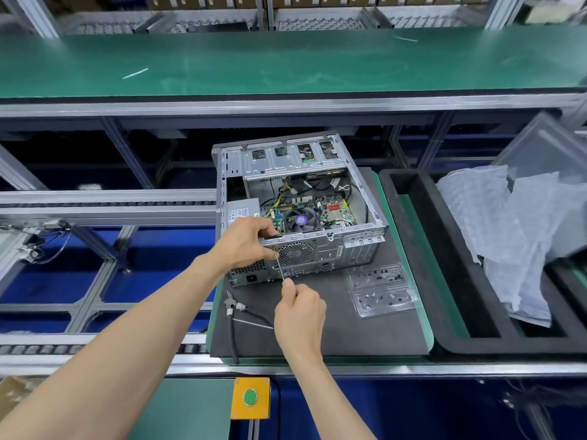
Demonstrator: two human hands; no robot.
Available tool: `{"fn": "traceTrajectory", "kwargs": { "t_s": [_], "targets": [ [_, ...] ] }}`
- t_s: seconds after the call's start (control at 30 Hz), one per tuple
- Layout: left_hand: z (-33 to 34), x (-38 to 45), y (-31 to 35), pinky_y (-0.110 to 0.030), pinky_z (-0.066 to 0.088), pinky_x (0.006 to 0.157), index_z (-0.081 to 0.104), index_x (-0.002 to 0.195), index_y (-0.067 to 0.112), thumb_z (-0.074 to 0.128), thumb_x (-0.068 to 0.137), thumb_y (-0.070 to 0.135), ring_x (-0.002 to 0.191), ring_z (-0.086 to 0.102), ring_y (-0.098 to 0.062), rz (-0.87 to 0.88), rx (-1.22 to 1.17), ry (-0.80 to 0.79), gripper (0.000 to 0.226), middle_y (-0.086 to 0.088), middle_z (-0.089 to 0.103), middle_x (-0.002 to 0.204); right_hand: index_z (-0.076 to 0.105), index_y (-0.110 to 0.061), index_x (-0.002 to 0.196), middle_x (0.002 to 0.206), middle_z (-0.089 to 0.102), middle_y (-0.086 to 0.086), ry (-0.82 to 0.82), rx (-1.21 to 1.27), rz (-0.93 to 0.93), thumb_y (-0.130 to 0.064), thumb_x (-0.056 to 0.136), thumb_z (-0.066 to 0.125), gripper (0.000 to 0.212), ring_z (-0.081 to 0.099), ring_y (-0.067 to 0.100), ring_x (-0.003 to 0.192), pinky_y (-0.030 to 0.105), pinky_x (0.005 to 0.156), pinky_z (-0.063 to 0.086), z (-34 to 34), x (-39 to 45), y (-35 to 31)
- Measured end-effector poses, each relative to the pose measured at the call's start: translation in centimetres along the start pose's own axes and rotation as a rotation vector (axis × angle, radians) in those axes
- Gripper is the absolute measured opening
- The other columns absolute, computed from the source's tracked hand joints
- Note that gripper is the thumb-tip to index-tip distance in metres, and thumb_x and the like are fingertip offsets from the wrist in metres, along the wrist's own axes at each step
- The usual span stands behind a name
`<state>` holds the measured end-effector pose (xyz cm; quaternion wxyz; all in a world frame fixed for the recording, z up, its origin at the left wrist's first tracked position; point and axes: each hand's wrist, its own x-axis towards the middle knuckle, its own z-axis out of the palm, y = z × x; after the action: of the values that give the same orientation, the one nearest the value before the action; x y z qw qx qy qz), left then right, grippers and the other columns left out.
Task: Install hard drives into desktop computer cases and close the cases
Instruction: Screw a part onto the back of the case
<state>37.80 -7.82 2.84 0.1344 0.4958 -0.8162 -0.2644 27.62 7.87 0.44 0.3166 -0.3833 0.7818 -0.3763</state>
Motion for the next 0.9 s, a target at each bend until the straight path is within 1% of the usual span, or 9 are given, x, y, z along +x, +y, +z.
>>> {"fn": "traceTrajectory", "kwargs": {
  "t_s": [0.17,0.37,0.5,0.6,0.67,0.73,0.8,0.83,0.9],
  "targets": [
    [0.0,0.0,0.0,-0.021,0.043,0.068,0.071,0.095,0.017,0.09,0.07,0.023,0.08,0.058,-0.01,0.012,-0.007,0.004,0.032,0.006,0.066,0.091,0.06,-0.017,0.085,0.07,0.064,-0.003,0.058,0.173,0.039,-0.031,0.089,0.071,0.018,0.053,-0.013,0.078,0.012,0.06,0.039,-0.5,-0.2,0.0],
    [-0.1,-0.2,0.0,-0.016,0.036,0.064,0.069,0.092,0.021,0.087,0.071,0.021,0.078,0.055,-0.005,0.021,-0.028,0.006,0.028,0.009,0.064,0.088,0.059,-0.013,0.079,0.076,0.066,0.007,0.02,-0.005,-0.016,-0.037,0.103,0.049,0.035,0.054,0.024,0.075,0.036,0.066,0.033,0.0,-0.3,-0.1],
    [0.0,-0.2,-0.1,-0.017,0.039,0.065,0.071,0.095,0.017,0.087,0.071,0.021,0.08,0.057,-0.009,0.023,-0.018,0.008,0.029,0.007,0.065,0.089,0.056,-0.012,0.074,0.07,0.063,0.007,-0.034,0.041,-0.046,-0.033,0.105,0.046,0.038,0.056,0.021,0.069,0.04,0.064,0.043,-0.6,0.1,-0.1],
    [0.3,-0.2,0.1,-0.022,0.043,0.066,0.069,0.092,0.018,0.088,0.069,0.021,0.081,0.059,-0.014,0.029,0.019,0.026,0.031,0.008,0.064,0.087,0.05,-0.018,0.091,0.08,0.062,0.003,0.044,-0.069,-0.203,-0.028,0.098,0.057,0.014,0.051,0.018,0.069,0.035,0.065,0.033,-0.6,0.1,0.0],
    [0.7,-0.2,0.4,-0.029,0.047,0.067,0.064,0.085,0.02,0.091,0.066,0.023,0.08,0.059,-0.017,0.004,0.038,0.053,0.033,0.01,0.063,0.083,0.051,-0.017,0.091,0.081,0.064,0.005,0.045,-0.064,-0.211,-0.023,0.095,0.063,0.014,0.053,0.023,0.073,0.034,0.064,0.032,-0.4,0.0,0.1],
    [1.0,-0.1,0.7,-0.033,0.05,0.066,0.06,0.079,0.023,0.094,0.063,0.028,0.077,0.06,-0.018,-0.045,0.046,0.08,0.038,0.012,0.063,0.08,0.06,-0.01,0.083,0.068,0.064,0.008,-0.028,0.376,0.08,-0.018,0.094,0.066,0.014,0.05,0.022,0.057,0.03,0.054,0.035,-0.1,0.6,0.4],
    [1.2,0.0,0.7,-0.034,0.05,0.064,0.058,0.076,0.026,0.096,0.061,0.032,0.075,0.06,-0.017,-0.077,0.032,0.083,0.041,0.013,0.063,0.077,0.065,0.0,0.085,0.06,0.057,0.009,-0.208,0.967,0.511,-0.012,0.093,0.068,0.015,0.034,0.014,0.04,0.023,0.037,0.025,-0.3,0.7,0.0],
    [1.2,0.0,0.6,-0.034,0.051,0.063,0.057,0.075,0.027,0.096,0.06,0.032,0.074,0.061,-0.017,-0.086,0.019,0.082,0.041,0.013,0.063,0.077,0.065,0.002,0.087,0.059,0.054,0.01,-0.255,1.115,0.629,-0.011,0.093,0.068,0.015,0.029,0.012,0.038,0.021,0.034,0.02,-0.3,0.7,0.0],
    [1.2,-0.1,0.7,-0.035,0.052,0.063,0.057,0.073,0.028,0.096,0.059,0.032,0.073,0.061,-0.018,-0.099,0.003,0.082,0.042,0.013,0.063,0.075,0.065,-0.001,0.084,0.057,0.056,0.01,-0.229,1.017,0.589,-0.014,0.092,0.069,0.016,0.031,0.012,0.038,0.022,0.035,0.021,-0.1,0.4,-0.1]
  ]
}}
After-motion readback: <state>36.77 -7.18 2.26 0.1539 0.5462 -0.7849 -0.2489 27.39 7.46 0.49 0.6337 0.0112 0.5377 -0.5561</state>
